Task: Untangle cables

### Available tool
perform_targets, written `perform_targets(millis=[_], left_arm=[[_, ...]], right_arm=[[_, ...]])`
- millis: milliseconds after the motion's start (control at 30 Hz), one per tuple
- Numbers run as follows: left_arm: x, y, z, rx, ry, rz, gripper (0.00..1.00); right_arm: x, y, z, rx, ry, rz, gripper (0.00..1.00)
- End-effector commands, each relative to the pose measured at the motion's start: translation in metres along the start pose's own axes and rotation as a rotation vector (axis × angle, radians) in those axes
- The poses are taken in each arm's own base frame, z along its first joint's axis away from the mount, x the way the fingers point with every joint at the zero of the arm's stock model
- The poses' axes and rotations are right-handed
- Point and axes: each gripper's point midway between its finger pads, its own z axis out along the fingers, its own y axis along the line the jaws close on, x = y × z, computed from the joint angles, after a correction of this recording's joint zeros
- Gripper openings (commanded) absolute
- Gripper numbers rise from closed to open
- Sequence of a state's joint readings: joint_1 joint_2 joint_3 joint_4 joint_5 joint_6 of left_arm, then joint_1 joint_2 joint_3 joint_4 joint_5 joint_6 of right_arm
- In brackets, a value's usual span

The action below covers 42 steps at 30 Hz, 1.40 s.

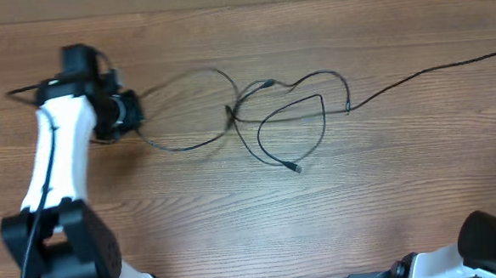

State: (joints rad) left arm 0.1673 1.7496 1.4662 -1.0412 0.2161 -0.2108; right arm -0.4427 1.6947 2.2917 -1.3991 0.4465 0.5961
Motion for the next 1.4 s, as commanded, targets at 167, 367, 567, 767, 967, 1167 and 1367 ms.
perform_targets(millis=[167,367,567,767,967,1167,1367], left_arm=[[-0.006,-0.005,-0.013,0.086,-0.023,-0.109,0.04],[-0.001,-0.022,-0.012,0.126,-0.003,-0.109,0.04],[0.021,-0.073,-0.006,0.197,0.053,0.053,0.04],[0.044,-0.109,0.005,0.137,0.060,0.253,0.04],[0.055,-0.120,0.009,0.081,0.055,0.321,0.04],[0.056,-0.121,0.009,0.082,0.058,0.309,0.05],[0.055,-0.120,0.010,0.078,0.055,0.310,0.06]], right_arm=[[0.001,-0.041,0.042,0.192,0.042,0.098,0.04],[0.029,-0.025,0.060,0.129,0.176,0.059,0.04],[0.087,0.044,0.042,-0.250,0.441,-0.175,0.04],[0.128,0.048,0.033,-0.245,0.524,-0.391,0.04],[0.149,0.029,0.051,-0.130,0.561,-0.439,0.11],[0.199,0.028,0.054,-0.180,0.747,-0.435,0.78],[0.247,0.010,0.062,-0.126,0.881,-0.467,0.83]])
